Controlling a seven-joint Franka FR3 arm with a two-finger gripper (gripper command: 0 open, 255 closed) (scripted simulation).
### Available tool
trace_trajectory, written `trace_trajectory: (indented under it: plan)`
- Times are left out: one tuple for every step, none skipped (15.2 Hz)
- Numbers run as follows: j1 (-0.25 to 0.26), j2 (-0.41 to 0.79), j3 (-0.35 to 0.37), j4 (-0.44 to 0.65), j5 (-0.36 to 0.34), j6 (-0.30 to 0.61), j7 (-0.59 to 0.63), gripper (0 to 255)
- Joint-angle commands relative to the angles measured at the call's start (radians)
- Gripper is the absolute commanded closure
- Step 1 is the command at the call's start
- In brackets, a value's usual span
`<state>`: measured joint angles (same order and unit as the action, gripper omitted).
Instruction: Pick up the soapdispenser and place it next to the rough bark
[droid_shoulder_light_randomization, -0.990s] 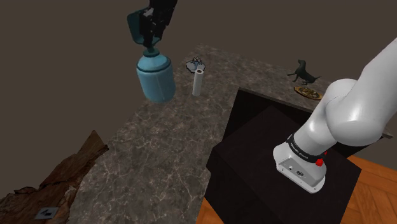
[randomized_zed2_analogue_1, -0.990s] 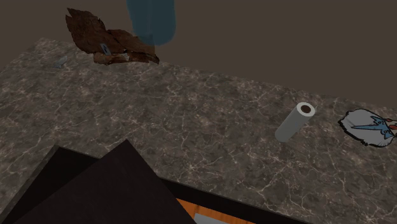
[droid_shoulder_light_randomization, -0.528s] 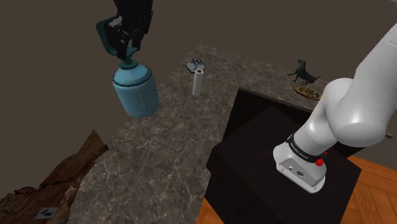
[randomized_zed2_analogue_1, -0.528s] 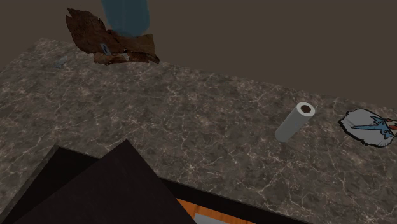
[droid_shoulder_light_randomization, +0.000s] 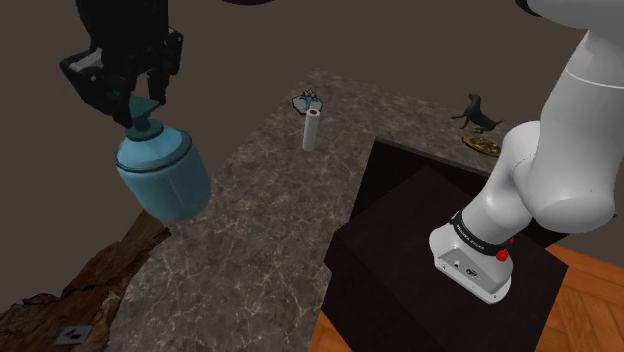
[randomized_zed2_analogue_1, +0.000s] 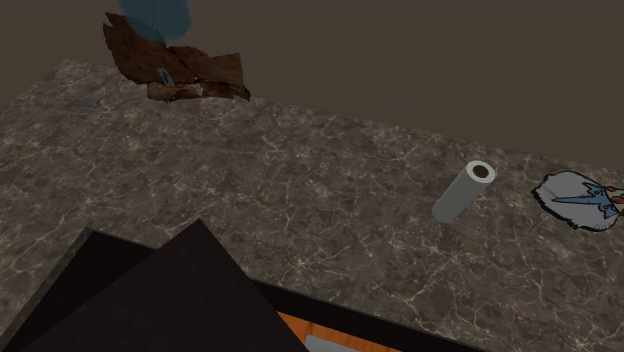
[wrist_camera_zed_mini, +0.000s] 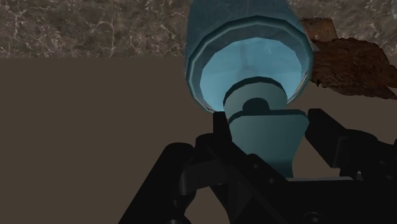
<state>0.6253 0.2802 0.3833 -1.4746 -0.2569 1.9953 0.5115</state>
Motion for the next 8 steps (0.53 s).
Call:
trace_trajectory:
  plan:
    - [0.041,0.064,0.005,0.088,-0.035,-0.034,0.041,255]
    - [0.065,0.098,0.007,0.136,-0.052,-0.054,0.059,255]
    - [0.09,0.133,0.008,0.188,-0.068,-0.075,0.076,255]
    - [0.117,0.171,0.007,0.244,-0.084,-0.099,0.092,255]
    - [0.143,0.207,0.006,0.3,-0.099,-0.122,0.104,255]
    - [0.141,0.204,0.005,0.282,-0.098,-0.107,0.107,255]
    - [0.138,0.201,0.005,0.264,-0.098,-0.092,0.11,255]
    - [0.136,0.199,0.004,0.247,-0.099,-0.078,0.113,255]
